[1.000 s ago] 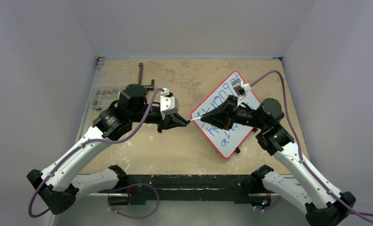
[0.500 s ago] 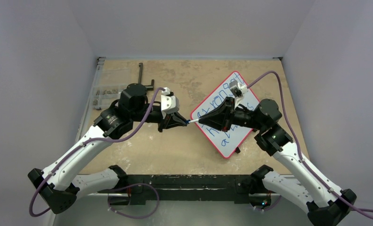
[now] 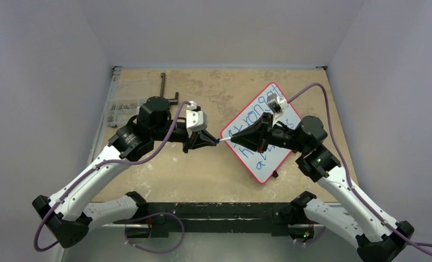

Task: Write a sentence on the whiteboard

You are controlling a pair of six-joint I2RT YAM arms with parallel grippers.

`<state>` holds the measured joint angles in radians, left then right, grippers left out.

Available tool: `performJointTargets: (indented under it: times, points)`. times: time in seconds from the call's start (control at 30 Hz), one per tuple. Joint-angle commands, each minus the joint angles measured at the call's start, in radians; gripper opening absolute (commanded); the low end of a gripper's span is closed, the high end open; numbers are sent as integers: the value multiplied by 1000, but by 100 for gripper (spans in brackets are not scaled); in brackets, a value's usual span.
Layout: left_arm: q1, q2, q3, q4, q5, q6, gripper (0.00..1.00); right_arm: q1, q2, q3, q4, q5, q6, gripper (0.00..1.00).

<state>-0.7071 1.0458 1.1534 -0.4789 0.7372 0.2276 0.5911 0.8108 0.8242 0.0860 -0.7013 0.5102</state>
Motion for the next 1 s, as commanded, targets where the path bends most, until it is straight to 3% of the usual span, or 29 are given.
performJointTargets:
  times: [0.0, 0.97]
  points:
    - [4, -11, -1, 36, 37, 3, 0, 2, -30, 6, 20, 27, -18, 0]
    - [4, -6, 11, 24, 21, 0, 0, 6, 24, 13, -37, 52, -53, 0]
